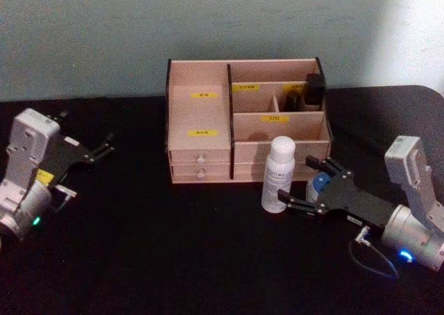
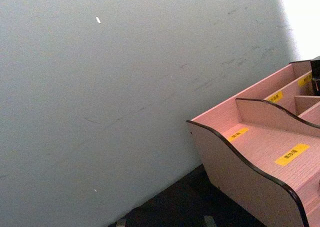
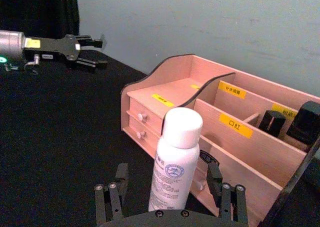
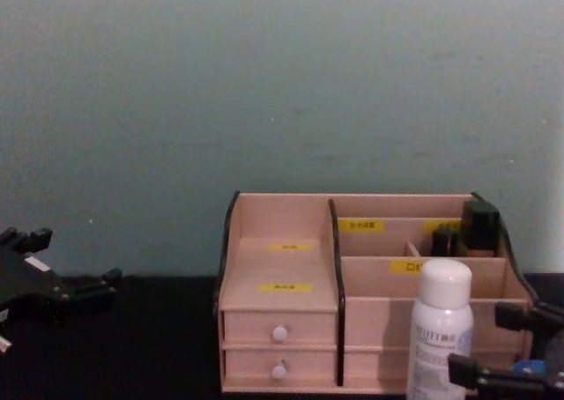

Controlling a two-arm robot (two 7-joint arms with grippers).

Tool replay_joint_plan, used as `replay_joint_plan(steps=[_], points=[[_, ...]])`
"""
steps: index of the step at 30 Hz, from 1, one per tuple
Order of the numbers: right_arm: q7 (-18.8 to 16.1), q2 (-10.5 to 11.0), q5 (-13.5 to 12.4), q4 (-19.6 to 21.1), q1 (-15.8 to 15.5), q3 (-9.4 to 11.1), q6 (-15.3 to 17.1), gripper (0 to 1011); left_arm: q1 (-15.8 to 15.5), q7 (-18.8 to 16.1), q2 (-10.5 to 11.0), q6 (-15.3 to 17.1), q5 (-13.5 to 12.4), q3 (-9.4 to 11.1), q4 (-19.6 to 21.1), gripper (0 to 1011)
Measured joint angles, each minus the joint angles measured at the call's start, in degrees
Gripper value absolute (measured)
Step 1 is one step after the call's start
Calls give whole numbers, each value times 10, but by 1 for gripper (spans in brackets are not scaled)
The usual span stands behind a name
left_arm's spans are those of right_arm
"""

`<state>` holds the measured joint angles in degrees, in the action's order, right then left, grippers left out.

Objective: Pick up the facial cleanser and watermelon frost from the table and place them into the tiered storage box.

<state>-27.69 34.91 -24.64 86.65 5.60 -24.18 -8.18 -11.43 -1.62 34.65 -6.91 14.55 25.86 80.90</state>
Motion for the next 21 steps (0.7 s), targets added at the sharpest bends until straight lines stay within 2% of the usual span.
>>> replay_joint_plan(steps=[12,21], points=[[-23,-34,0,-44,26,2,15,1002,0,0,0,0,0,0,0,1001],[-34,-55,11,-68,40,6,19,1003,0,0,0,0,0,0,0,1001]])
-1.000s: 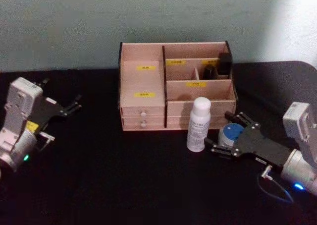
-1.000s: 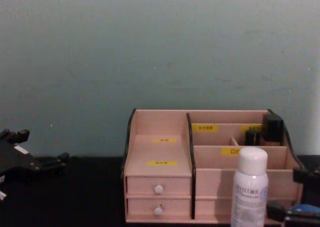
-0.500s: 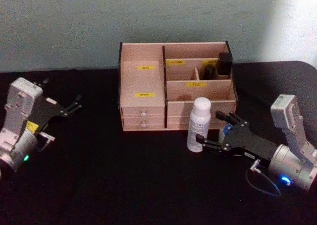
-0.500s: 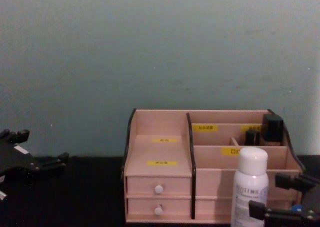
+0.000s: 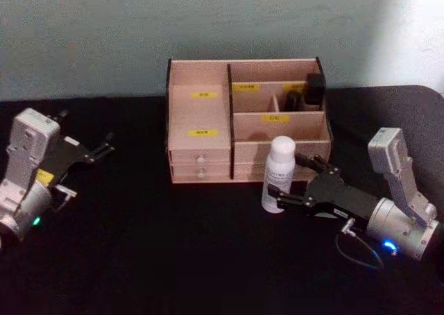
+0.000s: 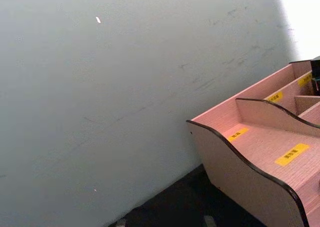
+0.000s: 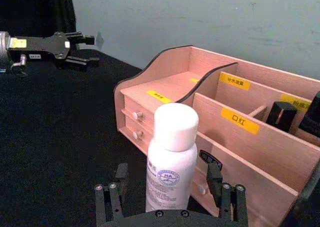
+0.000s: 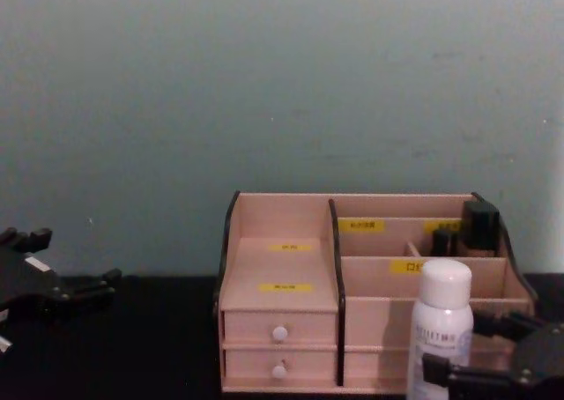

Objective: Pick up the facial cleanser and watermelon frost from the table and place them into the tiered storage box.

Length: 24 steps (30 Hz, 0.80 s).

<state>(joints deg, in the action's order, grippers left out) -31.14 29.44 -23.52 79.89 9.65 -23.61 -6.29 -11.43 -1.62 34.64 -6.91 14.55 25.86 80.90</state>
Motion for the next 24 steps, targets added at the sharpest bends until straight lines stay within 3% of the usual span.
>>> replay_joint_plan(steps=[24], points=[[-18,-23,6,-34,22,0,6,1002,0,0,0,0,0,0,0,1001]])
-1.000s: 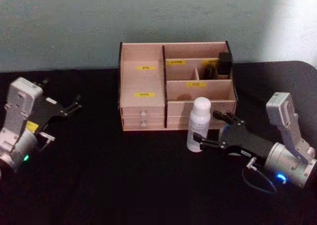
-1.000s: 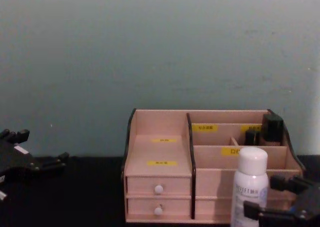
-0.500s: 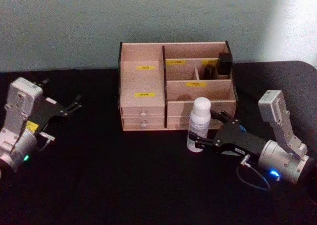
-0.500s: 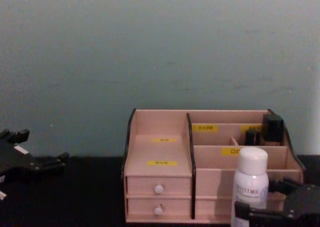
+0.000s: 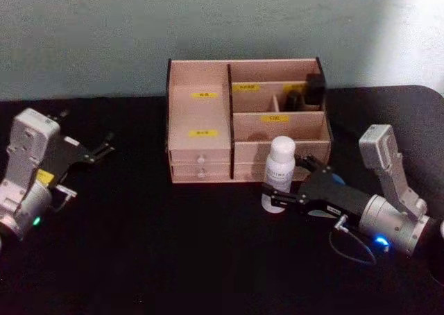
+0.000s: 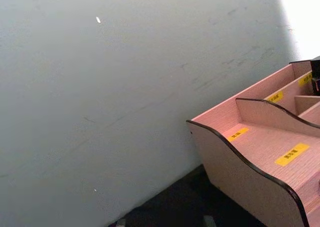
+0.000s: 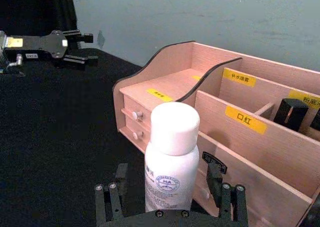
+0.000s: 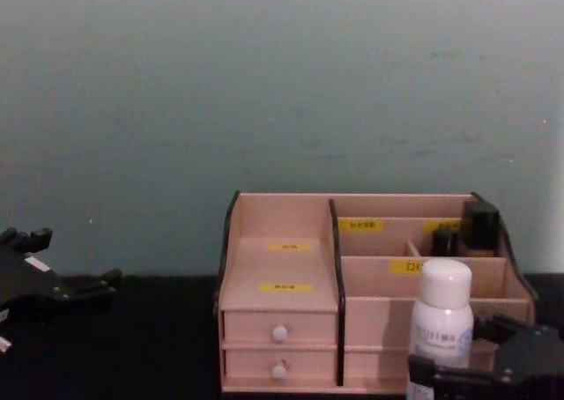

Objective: Pick up the facial cleanser and watermelon frost from the table and place them into the tiered storage box.

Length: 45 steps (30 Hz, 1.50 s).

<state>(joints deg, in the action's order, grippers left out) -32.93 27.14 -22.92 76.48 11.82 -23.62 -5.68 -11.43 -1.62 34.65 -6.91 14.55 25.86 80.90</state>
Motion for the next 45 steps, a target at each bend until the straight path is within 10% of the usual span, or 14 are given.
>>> replay_joint_plan(steps=[14,28,45], points=[[1,1,0,1,-1,0,-1,967,0,0,0,0,0,0,0,1001],[1,1,0,2,-1,0,-1,596,0,0,0,0,0,0,0,1001],[0,3,0,4,-2,0,-2,593,0,0,0,0,0,0,0,1001]])
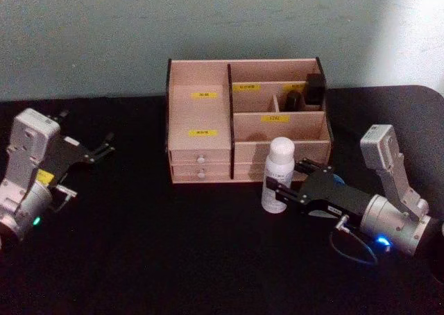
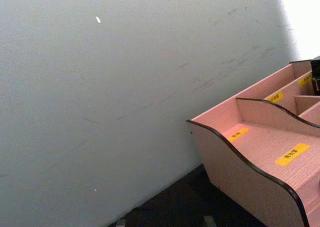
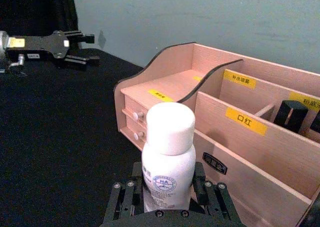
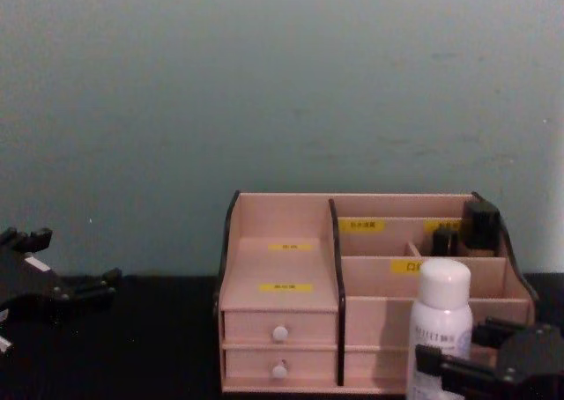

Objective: Pick up the facial cleanser and watermelon frost from the table and place them into the tiered storage box.

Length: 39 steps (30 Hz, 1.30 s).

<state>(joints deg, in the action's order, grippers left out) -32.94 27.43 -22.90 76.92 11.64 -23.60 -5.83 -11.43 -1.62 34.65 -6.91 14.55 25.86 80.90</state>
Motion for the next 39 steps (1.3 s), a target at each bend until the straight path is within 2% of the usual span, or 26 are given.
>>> replay_joint_plan(steps=[5,12,21,28,39], points=[[-8,7,-8,14,-5,5,2,593,0,0,0,0,0,0,0,1001],[-19,22,-39,54,-13,18,18,593,0,0,0,0,0,0,0,1001],[-18,15,-81,73,3,32,24,593,0,0,0,0,0,0,0,1001],[-2,0,-81,62,30,31,12,593,0,0,0,0,0,0,0,1001],[30,-40,-41,-9,98,19,-3,593,0,0,0,0,0,0,0,1001]])
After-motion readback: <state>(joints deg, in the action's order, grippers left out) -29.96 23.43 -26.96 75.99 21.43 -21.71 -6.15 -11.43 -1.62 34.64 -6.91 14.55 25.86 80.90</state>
